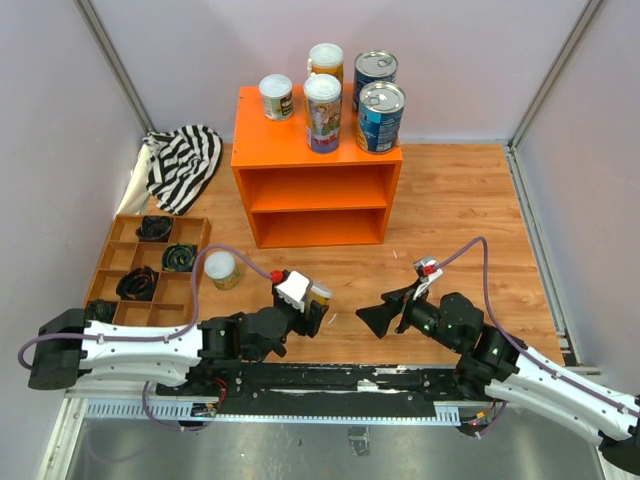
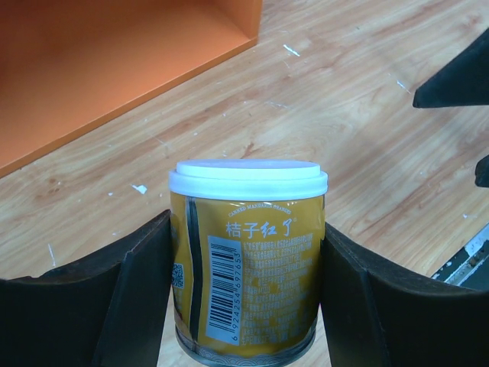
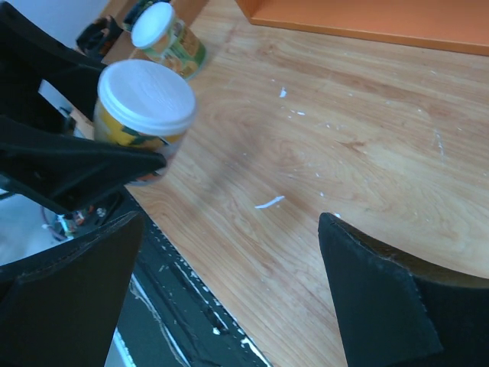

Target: Place and organize the canned foods onto the counter

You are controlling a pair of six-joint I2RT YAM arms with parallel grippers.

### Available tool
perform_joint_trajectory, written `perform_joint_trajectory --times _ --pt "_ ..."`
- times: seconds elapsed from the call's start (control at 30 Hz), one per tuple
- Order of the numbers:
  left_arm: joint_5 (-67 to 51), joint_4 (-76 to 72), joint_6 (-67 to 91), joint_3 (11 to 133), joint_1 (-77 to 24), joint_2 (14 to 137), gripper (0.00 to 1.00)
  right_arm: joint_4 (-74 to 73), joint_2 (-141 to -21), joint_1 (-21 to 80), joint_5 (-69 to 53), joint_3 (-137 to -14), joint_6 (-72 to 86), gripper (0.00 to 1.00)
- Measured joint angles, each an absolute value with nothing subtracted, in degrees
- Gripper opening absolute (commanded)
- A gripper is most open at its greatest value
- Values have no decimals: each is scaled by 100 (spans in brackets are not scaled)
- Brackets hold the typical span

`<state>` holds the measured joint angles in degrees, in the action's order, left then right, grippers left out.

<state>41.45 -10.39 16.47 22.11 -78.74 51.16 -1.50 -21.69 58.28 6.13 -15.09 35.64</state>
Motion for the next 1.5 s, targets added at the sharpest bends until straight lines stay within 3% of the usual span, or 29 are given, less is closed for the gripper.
perform_joint_trajectory --times 0.57,0.83,1.07,1.33,1.5 --pt "4639 -2010 1100 2517 -8667 5955 0 976 -2823 5828 -5 -1559 3992 98" --pt "5398 -2740 338 2517 -9059 5671 0 998 -2342 5828 -21 -1559 4051 98" --pt "6152 -4707 -1247 2515 -9089 5315 0 967 -2161 5828 -16 -1559 4047 98" --pt "6589 -7675 -3846 2596 -9094 5863 0 886 -2250 5828 1 -1559 3992 98" --pt "6558 -8562 -4987 2932 -8917 6045 0 873 -2392 5828 14 -1559 3894 98"
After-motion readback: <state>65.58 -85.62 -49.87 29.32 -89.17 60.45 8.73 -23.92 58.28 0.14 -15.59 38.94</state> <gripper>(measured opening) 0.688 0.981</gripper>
